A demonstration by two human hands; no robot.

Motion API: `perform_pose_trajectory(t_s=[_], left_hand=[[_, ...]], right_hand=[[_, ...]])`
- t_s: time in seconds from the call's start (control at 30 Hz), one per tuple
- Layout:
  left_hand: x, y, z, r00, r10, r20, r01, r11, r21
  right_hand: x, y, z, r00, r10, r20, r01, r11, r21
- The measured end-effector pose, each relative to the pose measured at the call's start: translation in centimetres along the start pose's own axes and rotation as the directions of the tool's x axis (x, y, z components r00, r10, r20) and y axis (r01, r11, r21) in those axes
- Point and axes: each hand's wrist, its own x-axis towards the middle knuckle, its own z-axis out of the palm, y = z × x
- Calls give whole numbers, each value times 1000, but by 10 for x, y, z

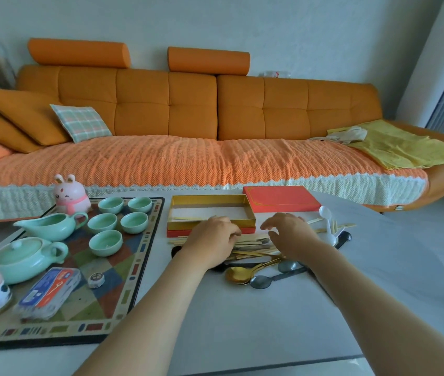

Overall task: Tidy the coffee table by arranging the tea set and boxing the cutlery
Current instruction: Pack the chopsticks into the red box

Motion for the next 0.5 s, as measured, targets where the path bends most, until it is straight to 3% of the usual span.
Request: perform_pose_trajectory(t_s=[0.13, 0.27, 0.5], left_hand=[[0, 3, 10, 997, -22, 76, 18, 999, 51], [2, 1, 12, 998, -47, 49, 44, 998, 46], [3, -11, -2, 992, -128, 10, 128, 988, -83]], right_hand=[[-1, 7, 9, 999, -23, 47, 27, 996, -85], [0, 3, 12, 997, -66, 39, 70, 991, -111], [5, -14, 9, 975, -180, -133, 191, 978, 78]])
